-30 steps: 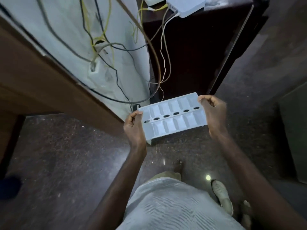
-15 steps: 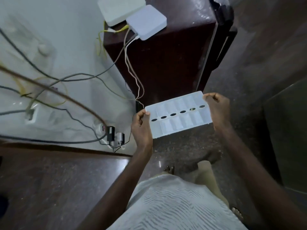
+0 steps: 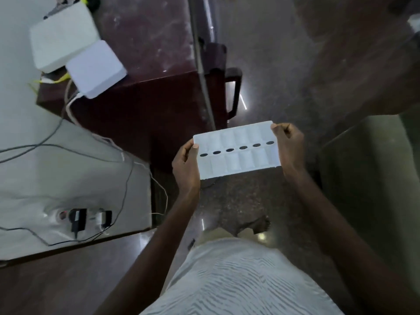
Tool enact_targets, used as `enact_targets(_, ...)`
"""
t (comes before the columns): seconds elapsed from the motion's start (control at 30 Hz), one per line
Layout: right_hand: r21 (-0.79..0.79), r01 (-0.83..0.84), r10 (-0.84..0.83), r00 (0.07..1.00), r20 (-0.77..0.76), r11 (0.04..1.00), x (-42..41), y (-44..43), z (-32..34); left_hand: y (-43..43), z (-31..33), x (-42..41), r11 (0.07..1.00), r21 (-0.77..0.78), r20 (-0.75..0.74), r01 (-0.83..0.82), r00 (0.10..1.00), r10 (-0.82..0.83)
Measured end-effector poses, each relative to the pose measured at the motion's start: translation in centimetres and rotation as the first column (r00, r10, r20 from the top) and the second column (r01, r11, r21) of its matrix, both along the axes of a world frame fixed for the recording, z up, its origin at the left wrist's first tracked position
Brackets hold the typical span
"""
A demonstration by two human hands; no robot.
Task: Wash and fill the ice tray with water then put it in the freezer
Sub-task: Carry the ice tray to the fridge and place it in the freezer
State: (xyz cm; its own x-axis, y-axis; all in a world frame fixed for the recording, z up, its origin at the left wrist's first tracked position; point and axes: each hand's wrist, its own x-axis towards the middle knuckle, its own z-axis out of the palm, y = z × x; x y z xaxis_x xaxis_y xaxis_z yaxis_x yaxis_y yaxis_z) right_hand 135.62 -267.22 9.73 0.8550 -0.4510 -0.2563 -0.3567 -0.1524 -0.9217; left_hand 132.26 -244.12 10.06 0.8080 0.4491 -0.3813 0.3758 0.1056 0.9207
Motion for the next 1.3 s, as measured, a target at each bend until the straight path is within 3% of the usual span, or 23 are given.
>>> enact_targets(0.4, -0.063, 0.107, -0.107, 0.994, -0.006, 0.992, 6.4, -17.8, -0.3, -17.2, 0.1, 9.5, 0.985, -0.022, -0.033, 0.171, 0.985, -0.172)
enact_targets(0.67, -0.113, 0.141, -0.143, 0.99, -0.007, 0.983, 14.9, -27.4, -2.0, -26.1, -1.3, 18.9, 0.964, 0.004, -0.082, 0.264, 0.961, -0.263)
enact_targets(0.83, -0.156, 0.155, -0.164, 0.986, -0.042, 0.975, 20.1, -33.0, -2.7, -31.1, -2.0, 25.6, 0.939, -0.01, -0.153, 0.345, 0.927, -0.342)
enact_targets(1.1, -0.246, 0.17, -0.189, 0.98, -0.056, 0.954, 27.8, -40.8, -2.3, -38.4, -1.5, 34.5, 0.883, 0.002, -0.11, 0.47, 0.877, -0.467)
enact_targets(1.3, -0.208, 0.174, -0.193, 0.978, -0.074, 0.963, 31.4, -45.1, -2.4, -42.3, -0.6, 38.6, 0.846, -0.052, -0.122, 0.53, 0.838, -0.532)
